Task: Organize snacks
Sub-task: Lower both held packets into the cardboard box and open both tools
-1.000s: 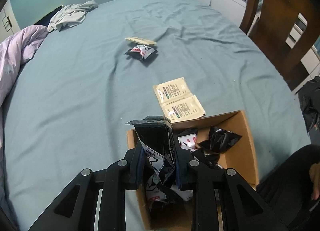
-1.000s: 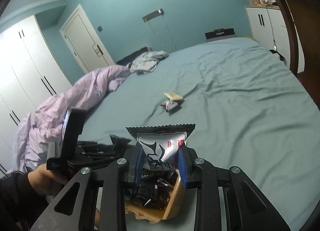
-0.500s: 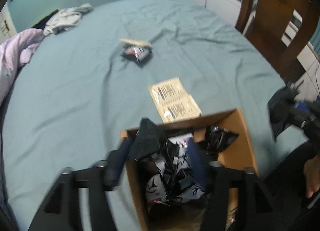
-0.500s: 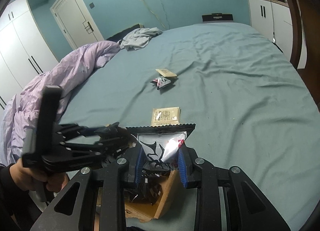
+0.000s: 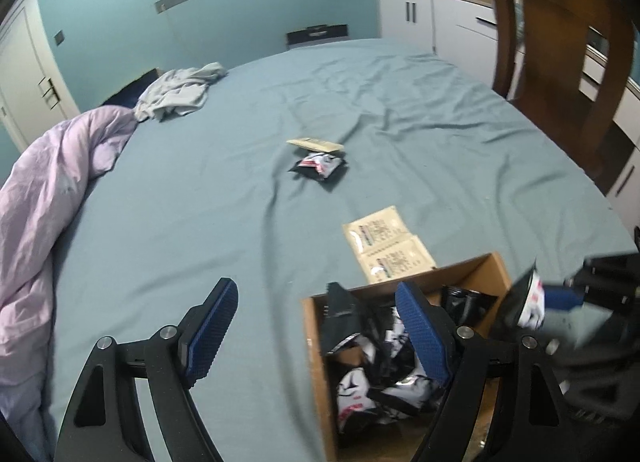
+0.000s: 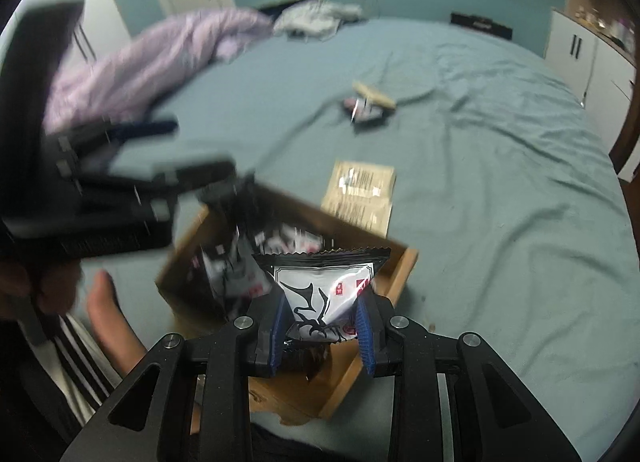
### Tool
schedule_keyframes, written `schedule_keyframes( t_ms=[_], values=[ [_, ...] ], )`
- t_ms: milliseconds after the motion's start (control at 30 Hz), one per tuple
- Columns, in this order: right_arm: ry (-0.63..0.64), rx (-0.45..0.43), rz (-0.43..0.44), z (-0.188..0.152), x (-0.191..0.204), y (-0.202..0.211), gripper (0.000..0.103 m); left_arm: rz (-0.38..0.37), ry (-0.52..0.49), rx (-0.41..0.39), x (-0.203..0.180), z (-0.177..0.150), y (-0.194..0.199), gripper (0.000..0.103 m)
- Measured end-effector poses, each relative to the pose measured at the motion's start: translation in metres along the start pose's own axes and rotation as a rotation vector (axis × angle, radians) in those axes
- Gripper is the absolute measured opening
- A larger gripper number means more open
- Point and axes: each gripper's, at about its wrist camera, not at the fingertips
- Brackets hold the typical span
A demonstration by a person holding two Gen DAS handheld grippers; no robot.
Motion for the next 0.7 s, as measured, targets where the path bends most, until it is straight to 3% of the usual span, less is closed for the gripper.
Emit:
schedule_keyframes(
  t_ms=[167,367,467,500,567,600,633,700],
  values=[
    [0.058,0.078,-0.046,0.006,0.012,-0.015,0.028,-0.016,0.048,0.013,0.009,0.000,-0.003,0.082],
    [0.072,0.129,-0.047,0.011,0.024,-0.023,0.031,-0.015,0.021,0.013,0.003,-0.001,-0.003,0.082],
    [0.028,0.093,-0.006,0.011,0.017,-0.015,0.032,-0.005,0.005,0.015,0.001,-0.002,-0.003,0.082],
    [-0.003,0.074,0.022,0.011,0.012,-0.010,0.035,-0.005,0.005,0.015,0.001,-0.001,-0.002,0.082],
    [-0.090,0.035,0.076,0.011,-0.003,0.000,0.051,-0.007,0.017,0.012,0.002,-0.001,-0.001,0.082],
    [-0.131,0.018,0.084,0.009,-0.010,0.004,0.067,-0.009,0.026,0.013,0.003,-0.001,0.000,0.082],
    [-0.160,0.008,0.080,0.009,-0.015,0.006,0.075,-0.009,0.033,0.015,0.004,-0.001,0.000,0.082],
    [-0.235,-0.015,0.071,0.009,-0.029,0.010,0.076,-0.014,0.053,0.015,0.007,-0.001,0.001,0.082]
  ],
)
Point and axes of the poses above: each gripper's, at about its wrist camera, not at the fingertips, and y roughly against the way its jaws point, x to its left, z to its top, and after that the axes turned 10 degrees about -z, right-handed
